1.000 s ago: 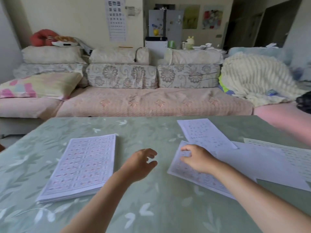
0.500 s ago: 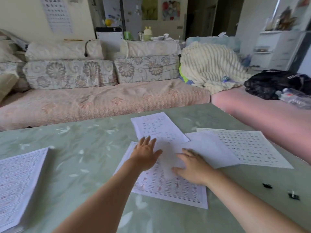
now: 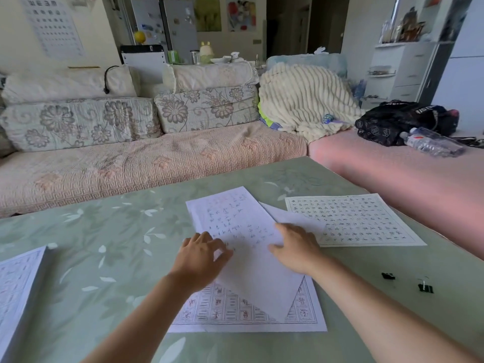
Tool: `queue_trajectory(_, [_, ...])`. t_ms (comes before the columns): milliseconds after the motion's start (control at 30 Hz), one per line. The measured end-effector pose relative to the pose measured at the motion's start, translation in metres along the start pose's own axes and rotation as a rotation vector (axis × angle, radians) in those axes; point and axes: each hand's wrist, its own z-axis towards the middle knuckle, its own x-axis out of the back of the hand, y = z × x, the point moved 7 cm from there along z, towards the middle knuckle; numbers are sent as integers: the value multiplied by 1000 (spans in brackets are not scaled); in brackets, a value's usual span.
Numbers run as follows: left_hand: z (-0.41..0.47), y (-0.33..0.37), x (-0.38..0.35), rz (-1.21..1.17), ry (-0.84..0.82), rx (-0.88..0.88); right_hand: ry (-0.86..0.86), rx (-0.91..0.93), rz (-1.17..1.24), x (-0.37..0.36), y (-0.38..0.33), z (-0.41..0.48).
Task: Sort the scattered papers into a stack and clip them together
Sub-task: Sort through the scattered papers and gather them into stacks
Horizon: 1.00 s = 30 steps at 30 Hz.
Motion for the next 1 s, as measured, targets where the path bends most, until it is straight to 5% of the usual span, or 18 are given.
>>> queue_trajectory(133, [5, 33, -3, -37, -55, -46, 181, -172, -98, 25, 39, 4])
queue_trajectory(267, [6, 73, -30, -13, -310, 6, 42, -417, -96, 11, 89, -4])
queue_trajectory(633, [-26, 22, -23, -62, -260, -34, -53, 78, -12, 0, 6, -13])
queue_trajectory(767, [-39, -4, -9, -62, -205, 62, -15, 99, 211, 3, -22, -15])
queue_trajectory(933, [-59, -31, -13, -6, -272, 198, -22, -98, -60, -15, -8, -4])
queue_trajectory(1000, [-63, -42, -12, -37, -266, 174, -75, -17, -152, -23, -6, -6])
